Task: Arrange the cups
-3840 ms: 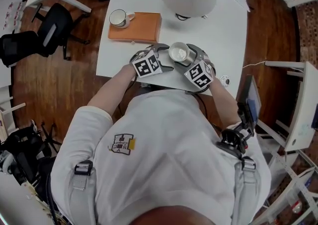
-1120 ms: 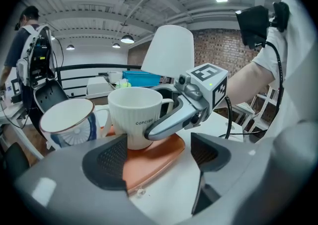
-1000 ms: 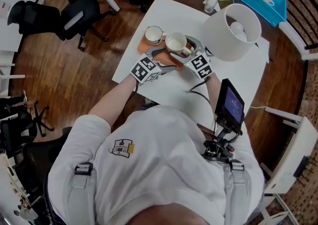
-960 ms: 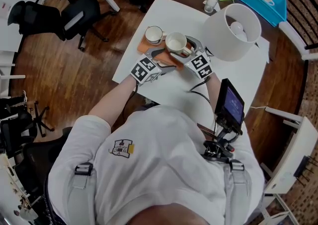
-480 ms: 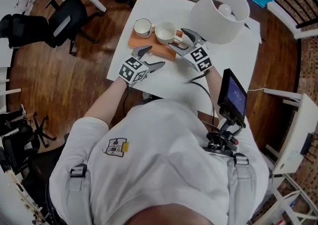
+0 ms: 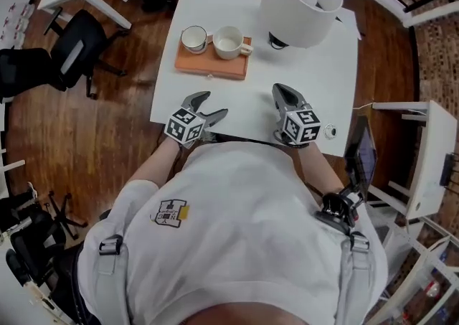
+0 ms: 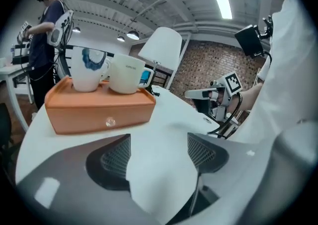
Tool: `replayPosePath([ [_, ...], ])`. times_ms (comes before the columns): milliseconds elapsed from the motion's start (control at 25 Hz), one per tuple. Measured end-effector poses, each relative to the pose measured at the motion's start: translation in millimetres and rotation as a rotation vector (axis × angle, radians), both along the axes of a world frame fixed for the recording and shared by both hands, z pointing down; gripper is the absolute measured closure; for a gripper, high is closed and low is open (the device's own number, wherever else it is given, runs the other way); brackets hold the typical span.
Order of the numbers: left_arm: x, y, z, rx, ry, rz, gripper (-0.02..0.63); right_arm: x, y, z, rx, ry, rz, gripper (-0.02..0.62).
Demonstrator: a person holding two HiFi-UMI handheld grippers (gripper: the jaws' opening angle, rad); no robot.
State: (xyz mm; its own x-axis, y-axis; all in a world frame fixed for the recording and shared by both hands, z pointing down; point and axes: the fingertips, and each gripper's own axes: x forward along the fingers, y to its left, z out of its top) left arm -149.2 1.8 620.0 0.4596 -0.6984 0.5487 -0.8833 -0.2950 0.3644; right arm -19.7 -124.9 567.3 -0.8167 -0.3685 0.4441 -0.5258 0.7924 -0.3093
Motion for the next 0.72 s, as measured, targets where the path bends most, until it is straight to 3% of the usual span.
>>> replayPosePath([
  [320,14,21,37,-0.086,0.053,0.092,0.279,47,44,50,-0.105,0.097,0.162,0.595],
  [720,24,26,39,-0.11,0.042,0.152,0.287,49,42,45,-0.091,0.068,0.207,0.595],
])
